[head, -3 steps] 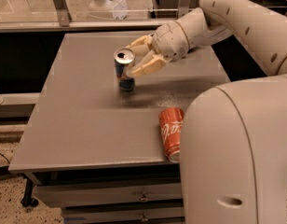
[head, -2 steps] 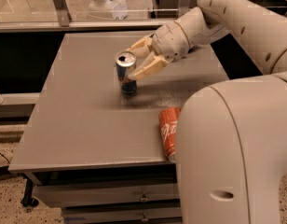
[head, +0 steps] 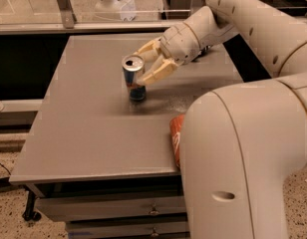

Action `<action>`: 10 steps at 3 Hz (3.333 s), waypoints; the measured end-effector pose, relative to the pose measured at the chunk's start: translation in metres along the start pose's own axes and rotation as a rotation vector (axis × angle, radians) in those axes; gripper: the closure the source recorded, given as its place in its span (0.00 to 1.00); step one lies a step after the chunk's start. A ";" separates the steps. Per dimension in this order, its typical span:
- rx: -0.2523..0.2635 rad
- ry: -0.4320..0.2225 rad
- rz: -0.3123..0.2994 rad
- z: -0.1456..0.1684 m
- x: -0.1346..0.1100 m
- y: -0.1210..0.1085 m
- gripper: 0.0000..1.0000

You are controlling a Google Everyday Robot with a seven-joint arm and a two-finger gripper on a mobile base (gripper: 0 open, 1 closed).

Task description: Place redbull can upright

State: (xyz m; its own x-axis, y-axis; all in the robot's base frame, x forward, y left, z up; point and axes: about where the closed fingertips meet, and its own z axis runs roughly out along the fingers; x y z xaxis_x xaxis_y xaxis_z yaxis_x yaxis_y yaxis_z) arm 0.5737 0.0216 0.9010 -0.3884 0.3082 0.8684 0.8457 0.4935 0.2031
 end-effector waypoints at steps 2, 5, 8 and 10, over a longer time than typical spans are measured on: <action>-0.075 0.067 0.013 -0.016 -0.003 0.006 1.00; -0.146 0.128 0.046 -0.034 0.013 0.007 1.00; -0.053 0.145 0.171 -0.007 -0.008 0.019 1.00; -0.037 0.095 0.189 -0.003 -0.016 0.024 0.84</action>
Offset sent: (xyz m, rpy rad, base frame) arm -0.0182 -0.0365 0.0213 0.0925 0.1148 0.0376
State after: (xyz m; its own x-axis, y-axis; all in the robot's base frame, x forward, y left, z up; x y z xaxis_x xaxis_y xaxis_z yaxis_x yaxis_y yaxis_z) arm 0.6015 0.0260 0.8941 -0.1864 0.3137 0.9311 0.9139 0.4031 0.0471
